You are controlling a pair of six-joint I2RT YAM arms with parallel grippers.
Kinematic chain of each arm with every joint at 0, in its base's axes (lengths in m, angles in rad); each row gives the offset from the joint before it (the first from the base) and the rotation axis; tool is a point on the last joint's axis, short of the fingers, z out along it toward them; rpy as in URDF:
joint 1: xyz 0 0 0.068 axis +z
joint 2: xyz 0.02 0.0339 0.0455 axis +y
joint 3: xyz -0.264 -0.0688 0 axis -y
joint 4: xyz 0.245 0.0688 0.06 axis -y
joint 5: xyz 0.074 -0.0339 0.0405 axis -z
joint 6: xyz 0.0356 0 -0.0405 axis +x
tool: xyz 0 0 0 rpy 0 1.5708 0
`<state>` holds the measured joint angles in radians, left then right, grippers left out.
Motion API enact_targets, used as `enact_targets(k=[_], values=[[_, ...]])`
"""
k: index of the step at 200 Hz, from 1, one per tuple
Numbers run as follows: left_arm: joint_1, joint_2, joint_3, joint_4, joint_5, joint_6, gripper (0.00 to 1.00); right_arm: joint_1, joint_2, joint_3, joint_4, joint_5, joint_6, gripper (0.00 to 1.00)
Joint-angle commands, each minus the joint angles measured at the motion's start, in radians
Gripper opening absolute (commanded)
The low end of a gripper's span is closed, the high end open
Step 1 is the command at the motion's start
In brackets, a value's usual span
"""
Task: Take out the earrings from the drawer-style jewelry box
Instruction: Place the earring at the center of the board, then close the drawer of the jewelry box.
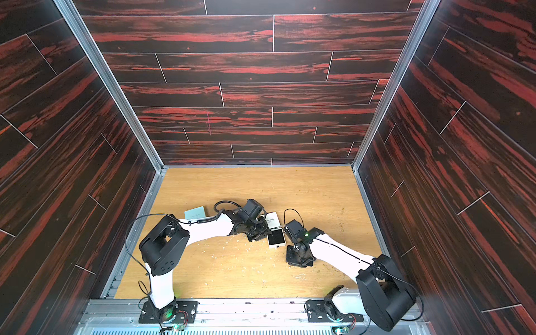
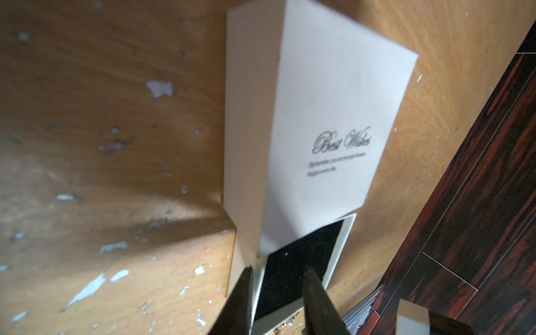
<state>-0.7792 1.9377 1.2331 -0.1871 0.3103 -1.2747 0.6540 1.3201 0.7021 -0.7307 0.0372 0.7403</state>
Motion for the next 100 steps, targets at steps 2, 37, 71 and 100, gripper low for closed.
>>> enact_targets(k=[2, 37, 71, 100], values=[[-0.003, -0.037, 0.012, -0.034, -0.003, 0.004, 0.33, -0.005, -0.021, 0.053, -0.038, 0.021, -0.017, 0.28], [0.005, -0.094, 0.006, -0.086, -0.034, 0.012, 0.45, -0.005, -0.005, 0.117, -0.025, 0.024, -0.025, 0.28], [0.056, -0.113, 0.01, -0.138, -0.072, 0.027, 0.54, -0.01, 0.067, 0.164, 0.025, 0.016, -0.027, 0.24], [0.095, -0.077, 0.018, -0.098, -0.059, 0.036, 0.55, -0.024, 0.137, 0.189, 0.065, -0.006, -0.031, 0.21]])
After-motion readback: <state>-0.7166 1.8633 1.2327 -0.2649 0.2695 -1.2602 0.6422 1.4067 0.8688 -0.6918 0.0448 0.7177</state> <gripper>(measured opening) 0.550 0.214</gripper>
